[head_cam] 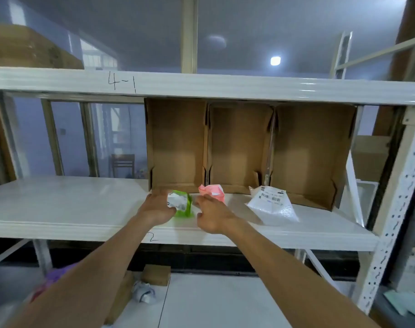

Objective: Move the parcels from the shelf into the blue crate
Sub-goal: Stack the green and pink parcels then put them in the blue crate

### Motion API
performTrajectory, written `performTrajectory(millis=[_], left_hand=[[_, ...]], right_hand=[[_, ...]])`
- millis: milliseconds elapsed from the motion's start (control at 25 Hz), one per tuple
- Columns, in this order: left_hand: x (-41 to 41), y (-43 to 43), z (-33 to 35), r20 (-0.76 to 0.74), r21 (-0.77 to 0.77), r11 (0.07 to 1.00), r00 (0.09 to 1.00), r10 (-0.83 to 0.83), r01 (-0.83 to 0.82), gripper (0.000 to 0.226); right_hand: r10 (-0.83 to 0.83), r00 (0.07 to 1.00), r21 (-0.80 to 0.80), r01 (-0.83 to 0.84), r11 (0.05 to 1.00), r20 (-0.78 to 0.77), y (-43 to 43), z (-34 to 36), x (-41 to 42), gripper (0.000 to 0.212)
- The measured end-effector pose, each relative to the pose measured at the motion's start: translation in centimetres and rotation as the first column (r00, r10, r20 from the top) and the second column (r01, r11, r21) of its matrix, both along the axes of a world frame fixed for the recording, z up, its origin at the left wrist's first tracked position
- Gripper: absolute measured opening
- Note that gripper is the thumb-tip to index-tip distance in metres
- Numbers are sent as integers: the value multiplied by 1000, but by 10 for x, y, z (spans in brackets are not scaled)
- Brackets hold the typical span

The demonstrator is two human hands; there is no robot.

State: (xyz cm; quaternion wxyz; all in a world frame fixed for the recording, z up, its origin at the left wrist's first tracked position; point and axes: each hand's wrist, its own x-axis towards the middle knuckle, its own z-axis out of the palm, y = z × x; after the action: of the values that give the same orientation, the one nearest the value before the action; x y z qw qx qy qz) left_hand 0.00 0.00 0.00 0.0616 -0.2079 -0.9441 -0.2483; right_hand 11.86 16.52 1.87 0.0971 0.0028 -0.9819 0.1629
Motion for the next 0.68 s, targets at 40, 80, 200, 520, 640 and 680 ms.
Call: performTrajectory(millis=[40, 80, 200, 520, 640, 680], left_hand=[[-4, 0, -1, -2, -12, 1000, 1000, -16, 16, 72], [-7, -1, -1, 10, -36, 999, 999, -32, 32, 75], [-14, 0, -4, 100, -145, 985, 992, -77, 91, 78], [-25, -5, -7, 186, -302, 936, 974, -128, 180, 55], [-35, -6, -11, 160, -251, 957, 981, -107, 145, 49], [-41, -6, -12, 129, -227, 967, 988, -86, 114, 49]], right_hand=[[9, 1000, -18, -9, 1000, 3, -5, -2, -9, 53], [20, 1000, -35, -20, 999, 6, -9, -4, -19, 53], [51, 997, -20, -50, 999, 64, -22, -9, -42, 60], [85, 971, 4, -88, 996, 224, -41, -24, -79, 48], [18, 979, 33, -26, 999, 203, -41, -21, -88, 49], [-8, 986, 75, -5, 997, 167, -40, -19, -91, 46]])
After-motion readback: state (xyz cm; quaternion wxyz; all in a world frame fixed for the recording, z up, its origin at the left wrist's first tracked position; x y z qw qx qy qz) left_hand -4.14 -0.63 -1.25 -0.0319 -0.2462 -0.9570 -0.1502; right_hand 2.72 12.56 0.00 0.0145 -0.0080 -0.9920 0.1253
